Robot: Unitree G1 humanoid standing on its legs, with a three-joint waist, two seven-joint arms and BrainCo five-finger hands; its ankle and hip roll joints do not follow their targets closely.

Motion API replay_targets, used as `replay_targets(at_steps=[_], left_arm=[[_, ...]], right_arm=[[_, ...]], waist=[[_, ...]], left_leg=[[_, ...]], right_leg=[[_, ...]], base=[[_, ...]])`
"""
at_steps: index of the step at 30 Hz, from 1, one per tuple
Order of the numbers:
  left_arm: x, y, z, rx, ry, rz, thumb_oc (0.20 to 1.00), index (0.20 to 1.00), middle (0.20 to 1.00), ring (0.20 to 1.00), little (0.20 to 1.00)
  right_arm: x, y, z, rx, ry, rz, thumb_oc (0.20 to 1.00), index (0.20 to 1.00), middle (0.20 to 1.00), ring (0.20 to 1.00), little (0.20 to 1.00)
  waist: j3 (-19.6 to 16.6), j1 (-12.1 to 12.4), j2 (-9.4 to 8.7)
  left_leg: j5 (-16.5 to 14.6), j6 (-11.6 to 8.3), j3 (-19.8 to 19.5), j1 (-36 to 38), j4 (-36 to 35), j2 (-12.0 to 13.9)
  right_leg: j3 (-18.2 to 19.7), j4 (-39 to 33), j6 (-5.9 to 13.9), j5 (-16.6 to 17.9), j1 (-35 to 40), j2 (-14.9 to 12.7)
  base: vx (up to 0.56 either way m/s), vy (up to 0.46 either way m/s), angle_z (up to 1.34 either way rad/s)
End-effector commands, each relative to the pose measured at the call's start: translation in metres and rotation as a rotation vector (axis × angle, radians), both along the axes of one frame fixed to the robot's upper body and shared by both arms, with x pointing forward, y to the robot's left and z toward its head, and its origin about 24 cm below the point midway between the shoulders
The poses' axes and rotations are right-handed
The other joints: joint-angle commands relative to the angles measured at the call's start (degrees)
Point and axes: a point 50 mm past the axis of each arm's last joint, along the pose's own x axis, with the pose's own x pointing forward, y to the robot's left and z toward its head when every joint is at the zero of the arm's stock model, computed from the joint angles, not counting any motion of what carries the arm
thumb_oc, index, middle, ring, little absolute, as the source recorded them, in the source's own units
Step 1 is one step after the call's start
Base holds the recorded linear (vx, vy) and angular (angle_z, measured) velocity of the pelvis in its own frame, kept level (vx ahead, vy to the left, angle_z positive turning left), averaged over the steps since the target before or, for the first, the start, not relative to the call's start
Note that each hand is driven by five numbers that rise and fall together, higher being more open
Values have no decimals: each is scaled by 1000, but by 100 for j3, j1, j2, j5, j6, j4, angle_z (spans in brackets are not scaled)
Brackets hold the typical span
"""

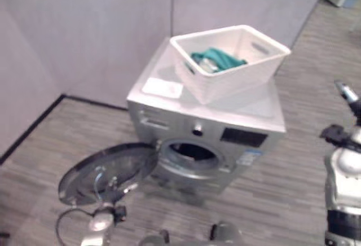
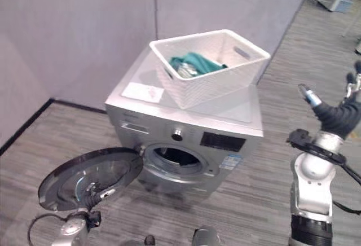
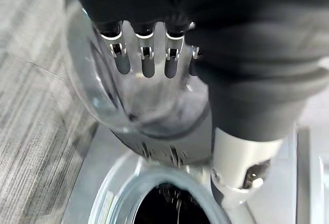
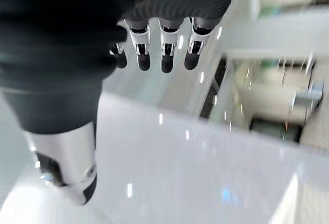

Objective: Grab the laundry basket,head to the washer,open it,put in the laundry and shut it.

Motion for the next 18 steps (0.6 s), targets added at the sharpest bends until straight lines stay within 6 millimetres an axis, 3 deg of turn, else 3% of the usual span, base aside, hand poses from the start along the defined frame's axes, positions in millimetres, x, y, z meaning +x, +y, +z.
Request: replay_targets(at_steps=[1,4,5,9,13,18], left_arm=[[31,0,27,50,-147,-83,1000,1000,1000,1000,1000],[35,-2,27,52,-148,-105,1000,1000,1000,1000,1000],[36,-3,28,56,-148,-119,1000,1000,1000,1000,1000],[29,-4,24,50,-122,-134,1000,1000,1000,1000,1000],[17,-9,15,10,-76,-151,1000,1000,1000,1000,1000],[10,-11,9,-12,-44,-156,1000,1000,1000,1000,1000]], right_arm=[[10,-4,21,-24,-44,38,1000,1000,1000,1000,1000],[18,0,25,-60,-11,62,1000,1000,1000,1000,1000],[21,-2,27,-69,8,56,1000,1000,1000,1000,1000],[30,-1,31,-99,56,82,1000,1000,1000,1000,1000],[50,1,56,-177,101,138,1000,1000,1000,1000,1000],[56,19,103,-390,107,204,1000,1000,1000,1000,1000]], waist=[[106,-174,-128],[123,-239,-227],[120,-253,-341],[-36,-240,-421],[-208,-184,-463],[-265,-210,-519]], left_leg=[[-358,-265,-134,831,-597,-69],[-446,-308,-280,884,-573,-130],[-437,-333,-347,858,-532,-208],[-430,-361,-353,892,-628,-179],[-357,-424,-299,1004,-844,14],[-302,-502,-264,1071,-960,169]], right_leg=[[133,-589,178,296,341,-142],[300,-1061,266,660,343,-117],[401,-1232,270,807,390,-157],[488,-1503,265,877,570,-161],[466,-1673,237,870,664,-86],[500,-1719,172,814,670,17]], base=[[114,-83,73],[96,-102,54],[72,-118,71],[92,-96,48],[88,-102,-25],[45,-71,-13]])
